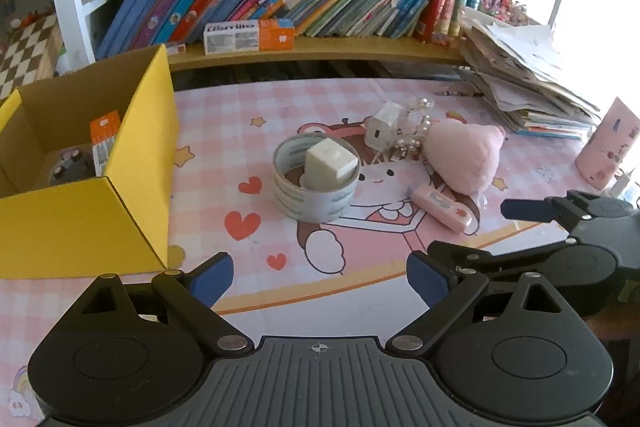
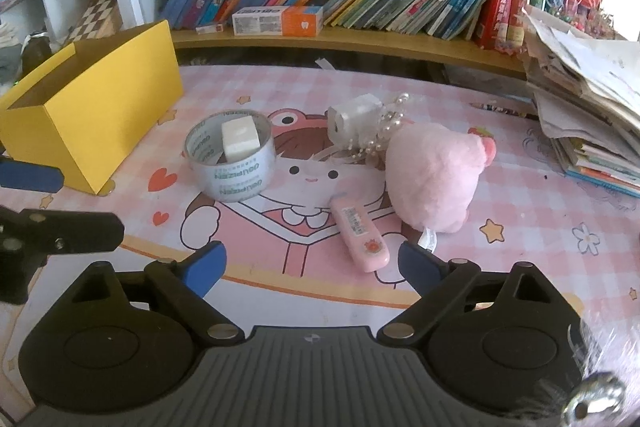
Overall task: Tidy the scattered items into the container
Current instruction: 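Reach the left tool to the tape roll while the right tool approaches the pink tube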
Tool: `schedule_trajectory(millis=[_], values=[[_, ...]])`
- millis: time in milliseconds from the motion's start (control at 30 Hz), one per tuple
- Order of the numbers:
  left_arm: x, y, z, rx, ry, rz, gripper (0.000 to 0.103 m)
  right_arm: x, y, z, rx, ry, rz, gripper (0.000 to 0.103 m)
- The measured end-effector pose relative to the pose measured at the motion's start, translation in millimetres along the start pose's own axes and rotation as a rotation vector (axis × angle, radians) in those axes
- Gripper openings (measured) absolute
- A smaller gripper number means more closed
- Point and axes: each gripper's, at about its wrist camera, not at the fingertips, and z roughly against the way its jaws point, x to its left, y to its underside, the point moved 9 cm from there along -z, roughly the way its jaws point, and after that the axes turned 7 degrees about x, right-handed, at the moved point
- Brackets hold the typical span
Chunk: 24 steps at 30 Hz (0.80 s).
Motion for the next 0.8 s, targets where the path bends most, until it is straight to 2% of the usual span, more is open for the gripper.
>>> schedule_trajectory(millis=[267,733,800], values=[[3,-9,-18,0.047,-0.022,0.013,0.095,-1,0,-16,0.042,-0.016,0.027,0.075],[1,-31,-49,0.057,-0.025,0.014,0.095,-1,-6,-38,0.064,-0.025,0.091,0.067],[1,-33,-52,0.054,-0.027,0.008,0.095,-1,-7,-39,0.059,-0.023,0.101,0.063]])
